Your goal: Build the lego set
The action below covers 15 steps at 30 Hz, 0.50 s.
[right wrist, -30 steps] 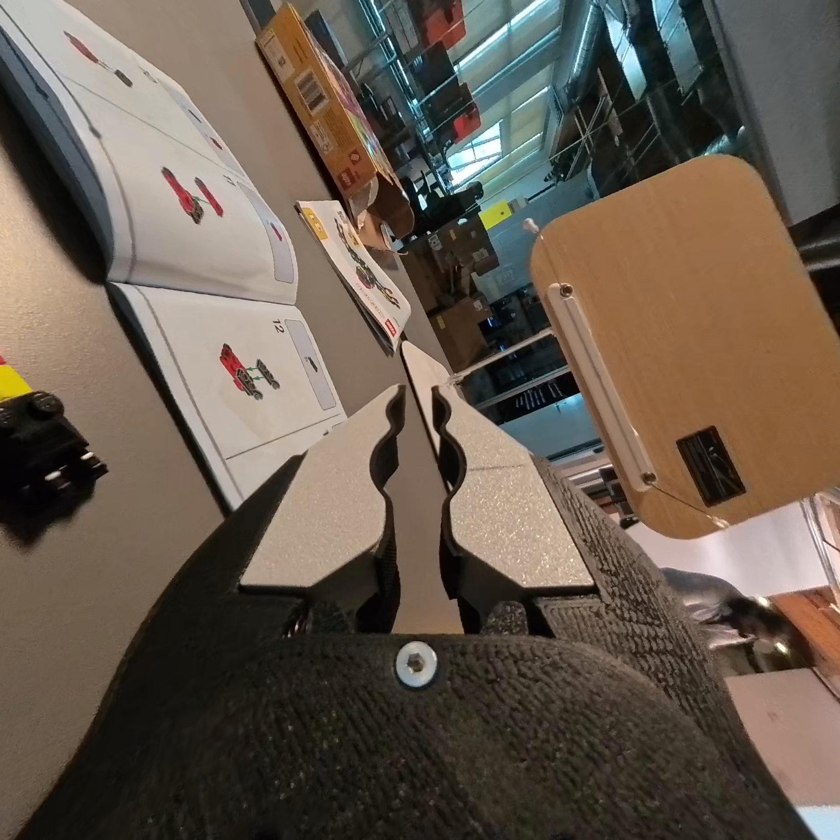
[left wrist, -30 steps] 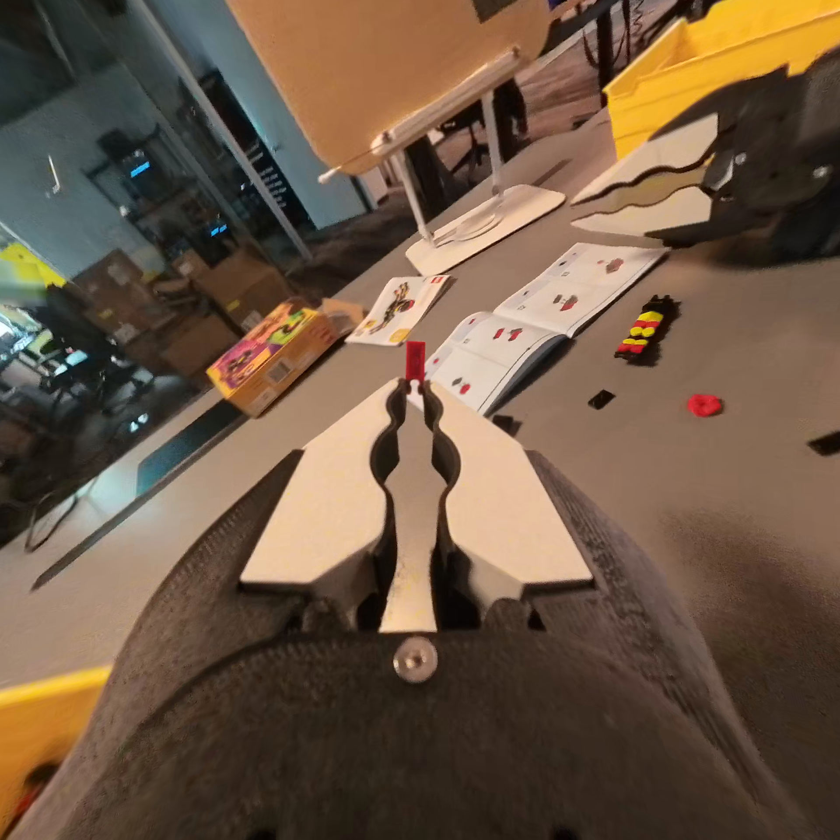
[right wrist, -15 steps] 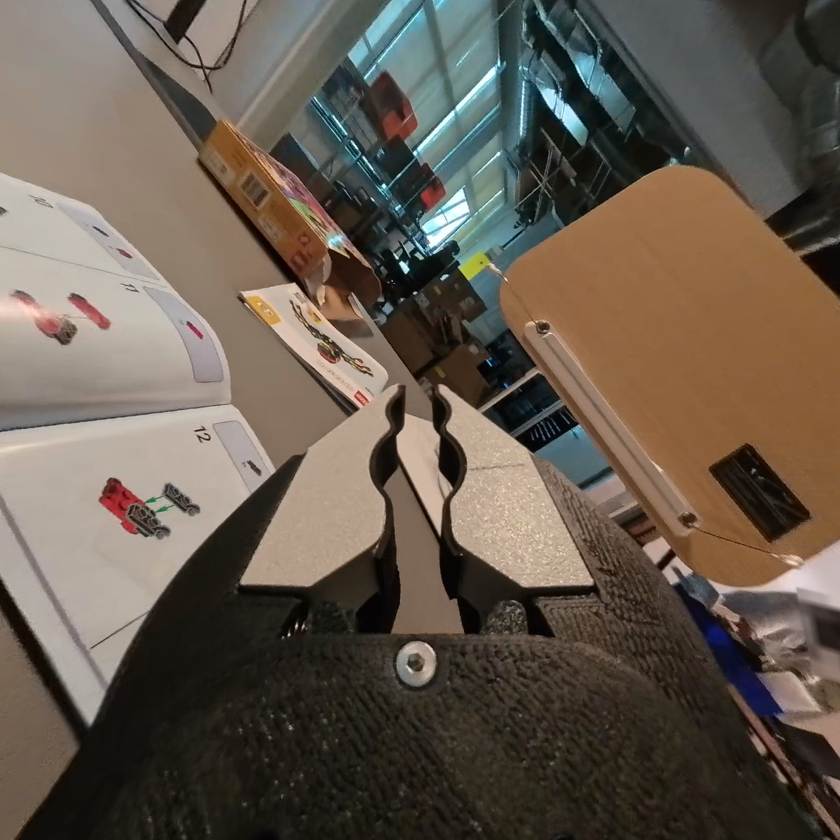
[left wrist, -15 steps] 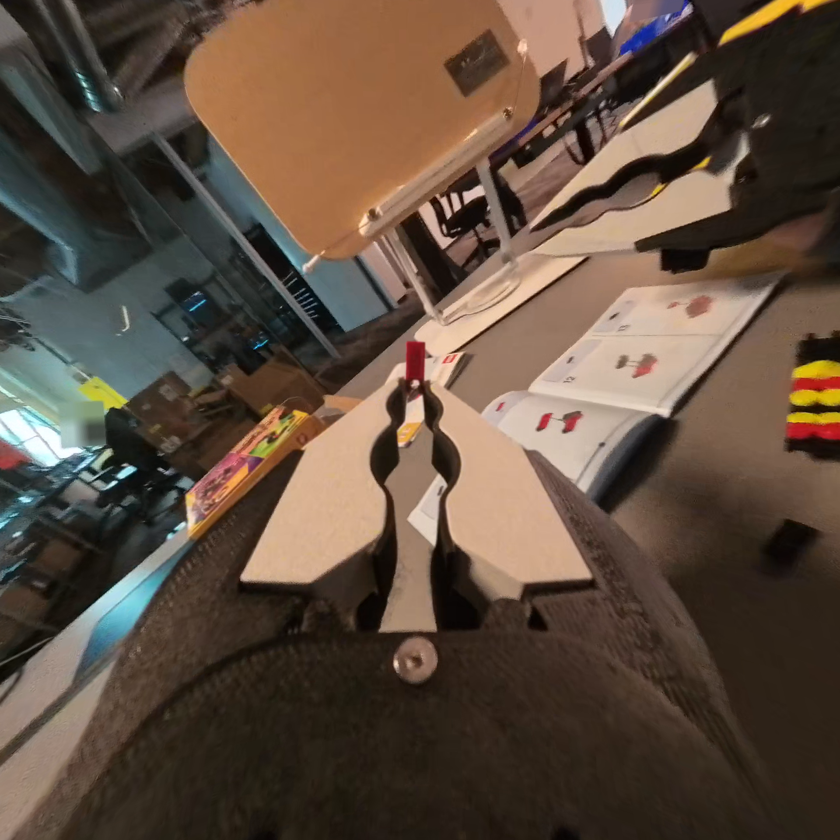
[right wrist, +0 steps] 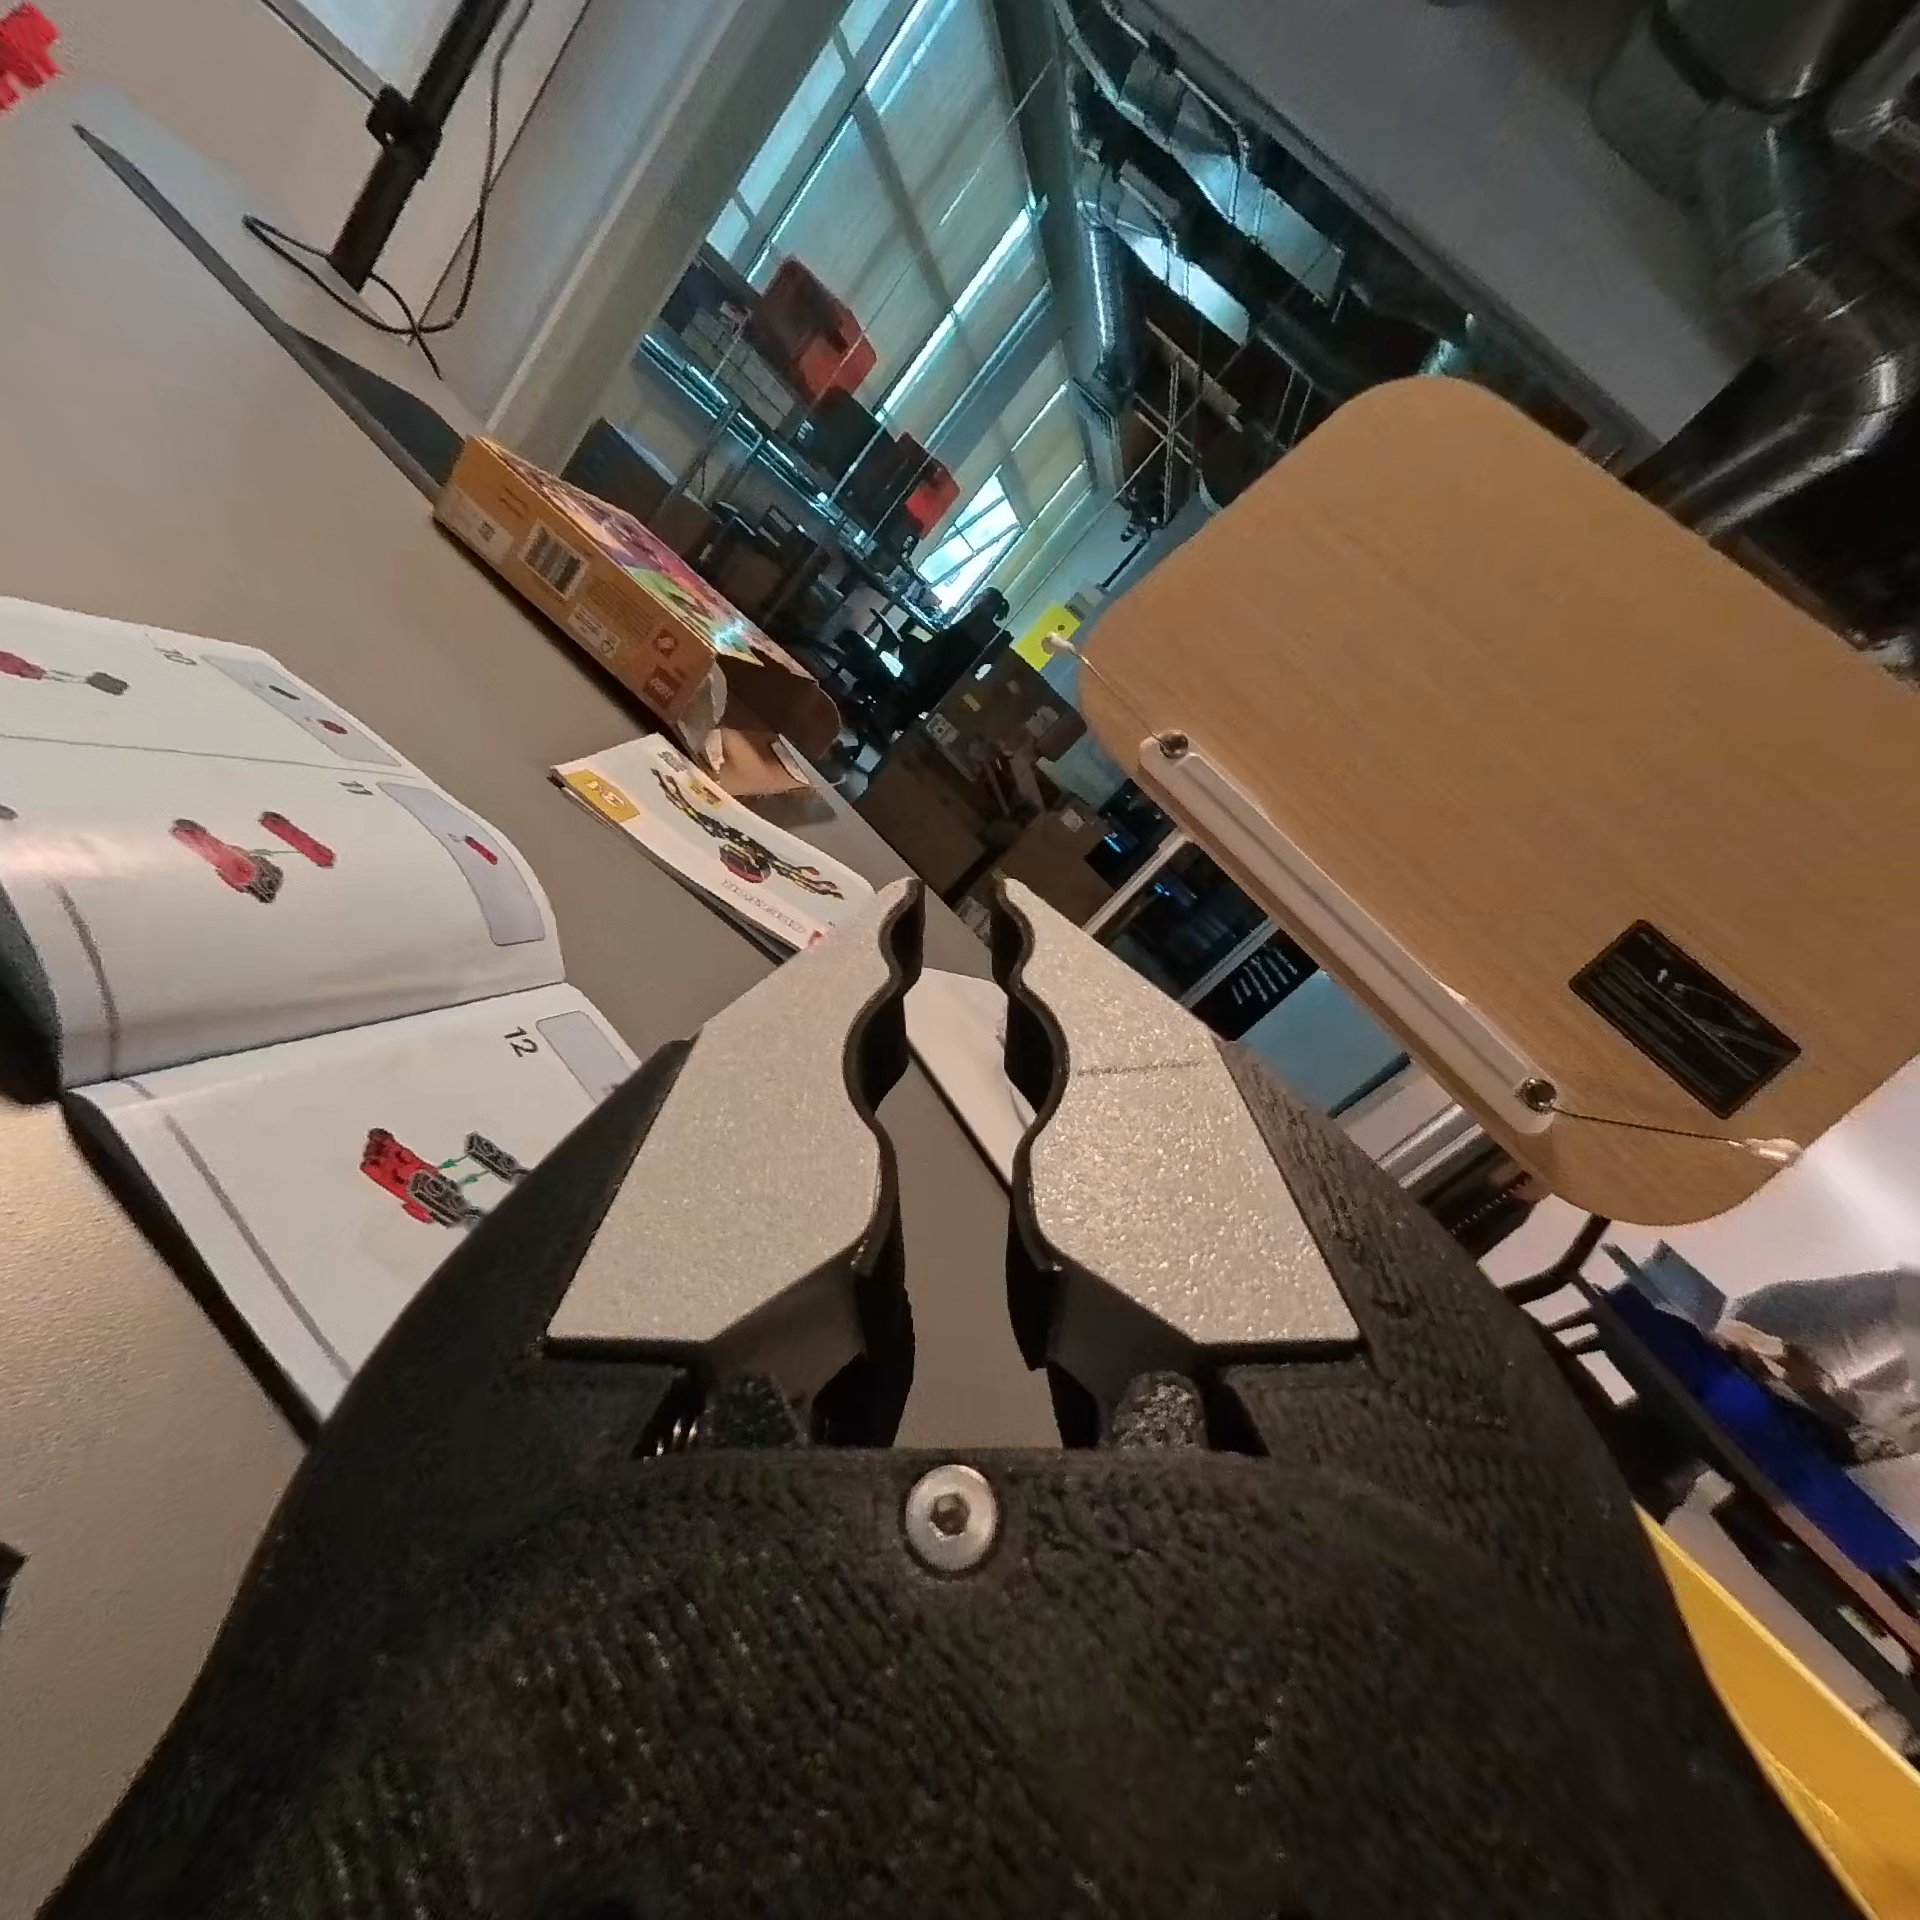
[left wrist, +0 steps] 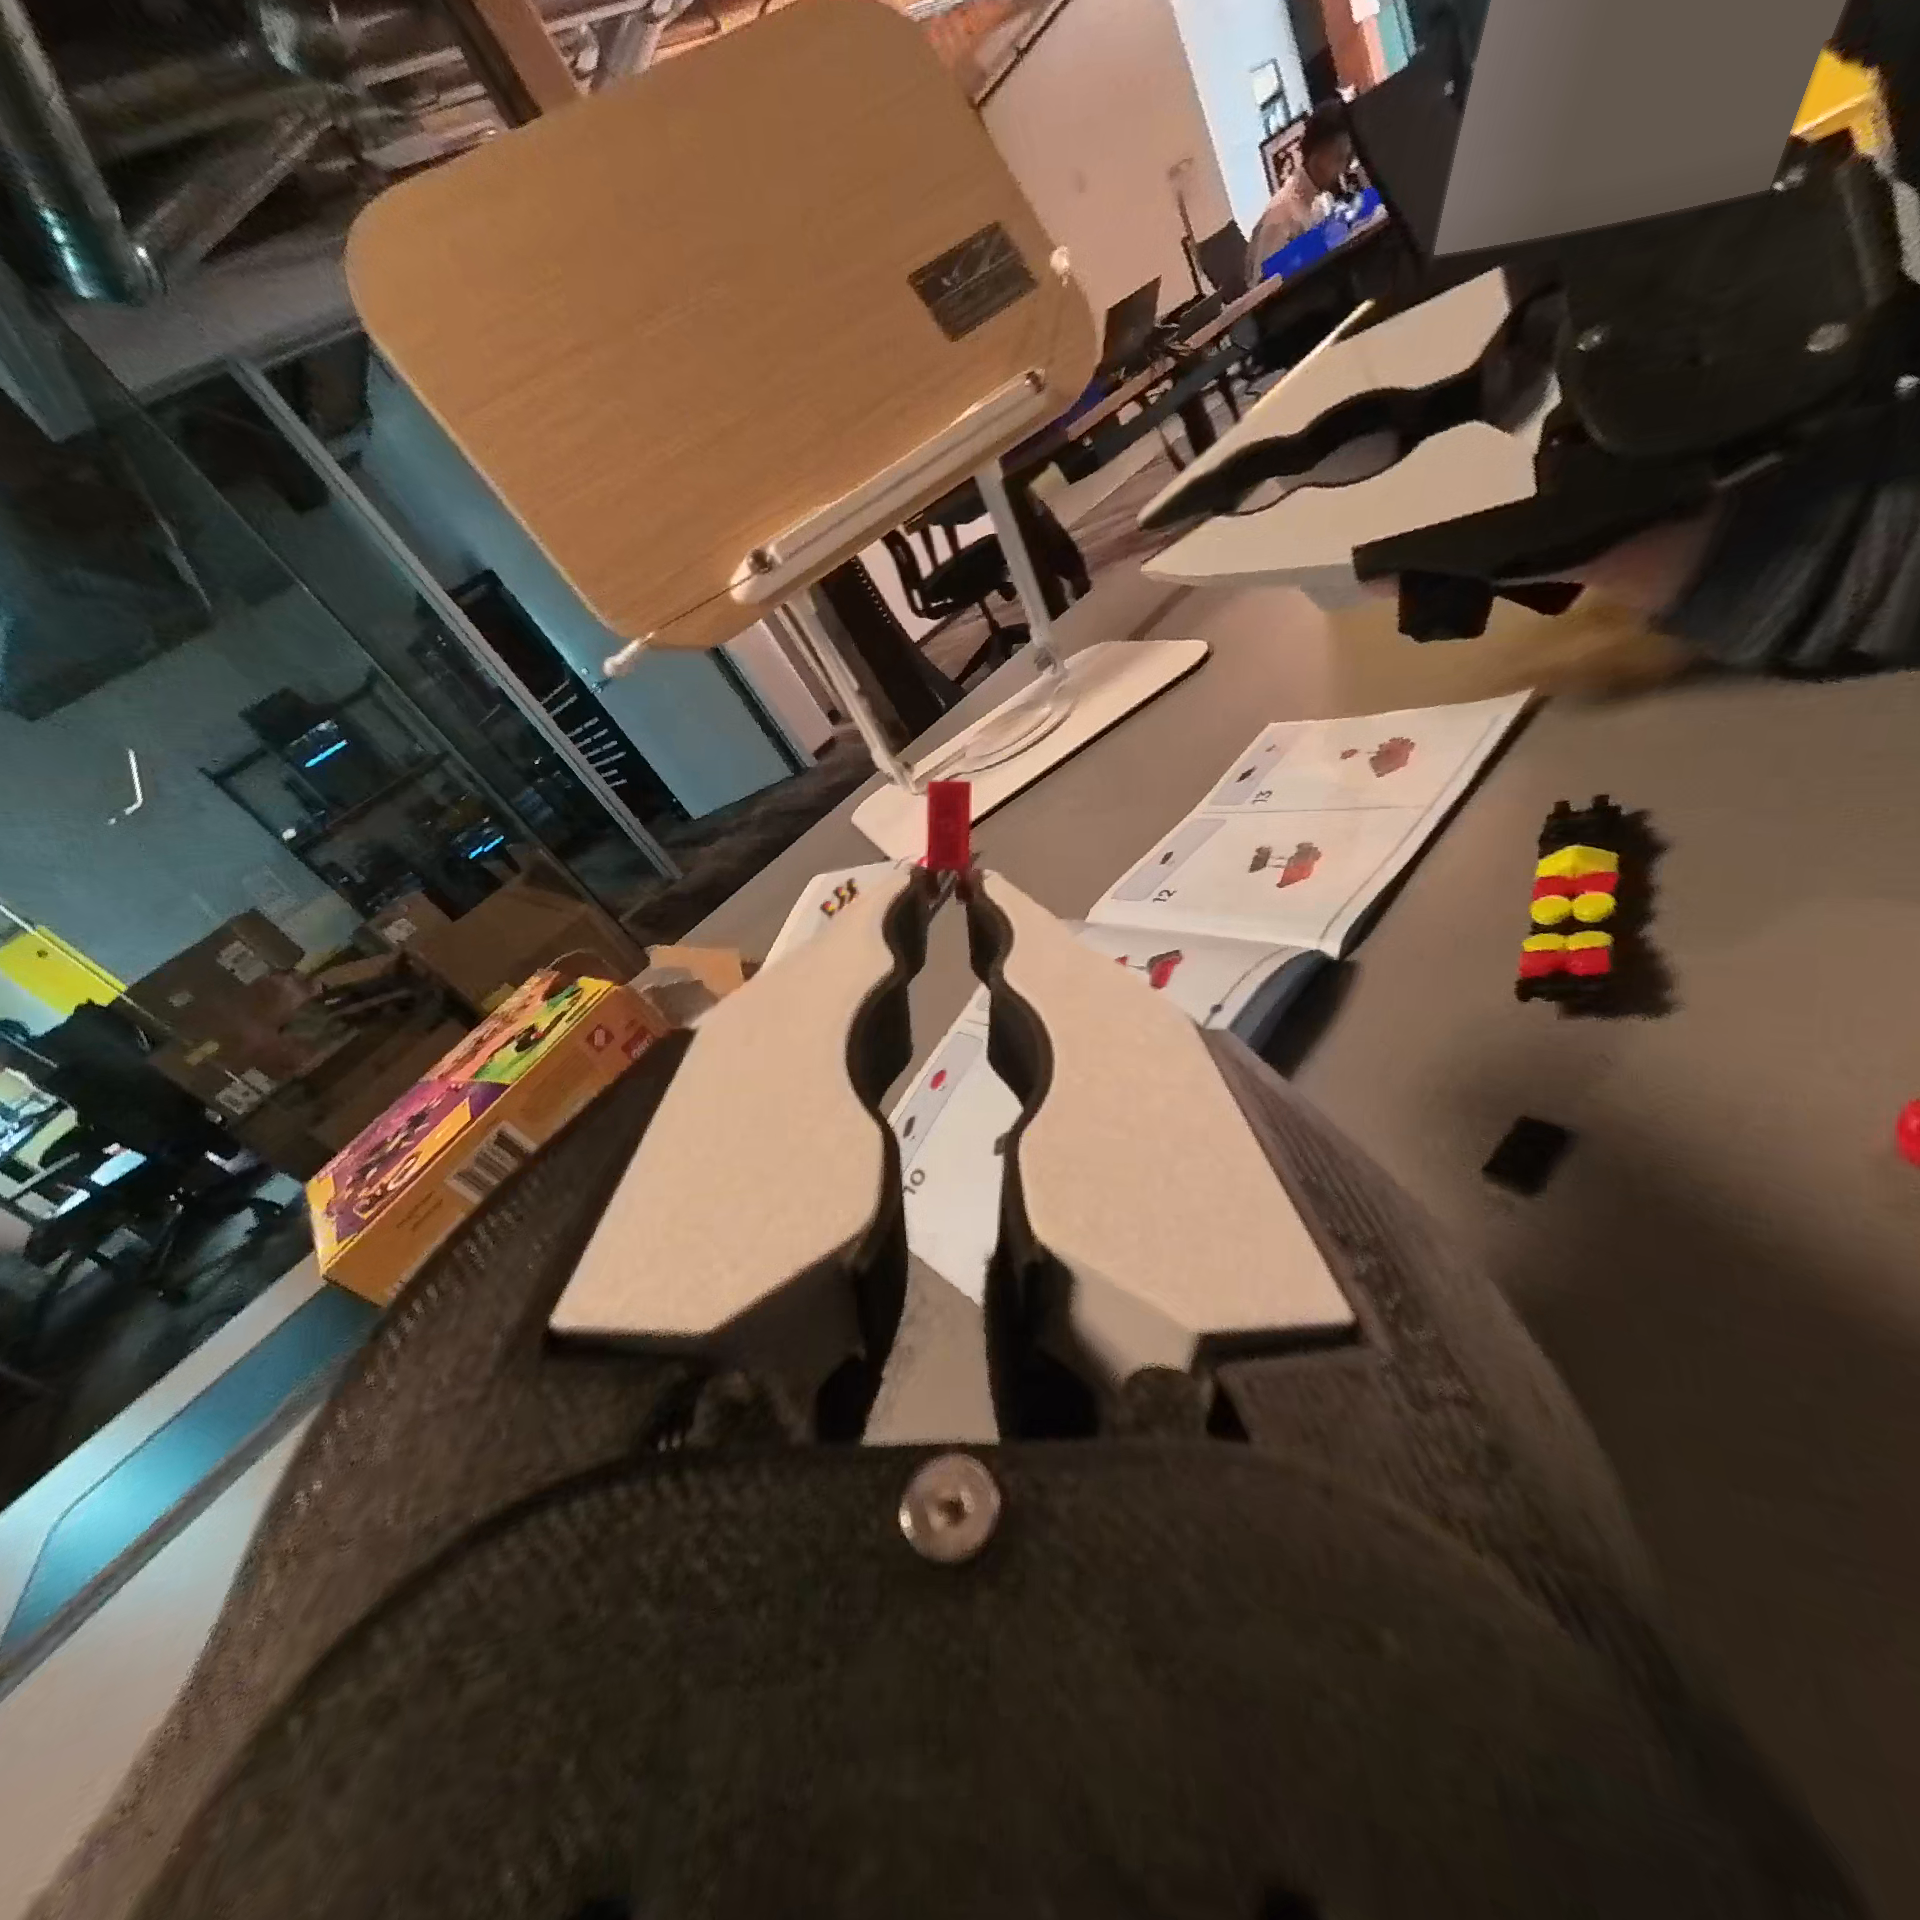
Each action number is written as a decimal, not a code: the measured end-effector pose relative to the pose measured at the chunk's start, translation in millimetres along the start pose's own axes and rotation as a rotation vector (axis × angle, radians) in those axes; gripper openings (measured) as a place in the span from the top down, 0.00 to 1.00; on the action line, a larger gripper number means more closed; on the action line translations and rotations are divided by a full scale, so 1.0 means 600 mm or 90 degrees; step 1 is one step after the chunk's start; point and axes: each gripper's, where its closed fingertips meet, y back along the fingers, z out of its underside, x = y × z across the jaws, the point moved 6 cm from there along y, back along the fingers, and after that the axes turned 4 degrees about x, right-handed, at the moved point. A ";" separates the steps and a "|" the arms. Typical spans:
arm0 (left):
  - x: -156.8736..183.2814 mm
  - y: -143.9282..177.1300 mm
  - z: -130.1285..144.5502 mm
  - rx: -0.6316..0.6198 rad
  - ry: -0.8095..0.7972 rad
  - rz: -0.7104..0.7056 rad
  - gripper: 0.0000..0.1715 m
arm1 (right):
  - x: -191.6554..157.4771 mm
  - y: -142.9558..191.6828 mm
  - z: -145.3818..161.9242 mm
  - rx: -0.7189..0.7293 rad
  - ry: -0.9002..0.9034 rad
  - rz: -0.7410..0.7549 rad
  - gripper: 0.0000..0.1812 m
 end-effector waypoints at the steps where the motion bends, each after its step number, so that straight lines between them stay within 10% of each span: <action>1: 0.003 0.002 -0.001 0.002 -0.008 0.007 0.96 | -0.002 0.001 -0.003 0.003 0.000 -0.002 0.94; 15: 0.081 0.070 -0.018 0.006 -0.150 0.157 0.96 | -0.095 0.064 -0.091 0.131 0.029 -0.189 0.94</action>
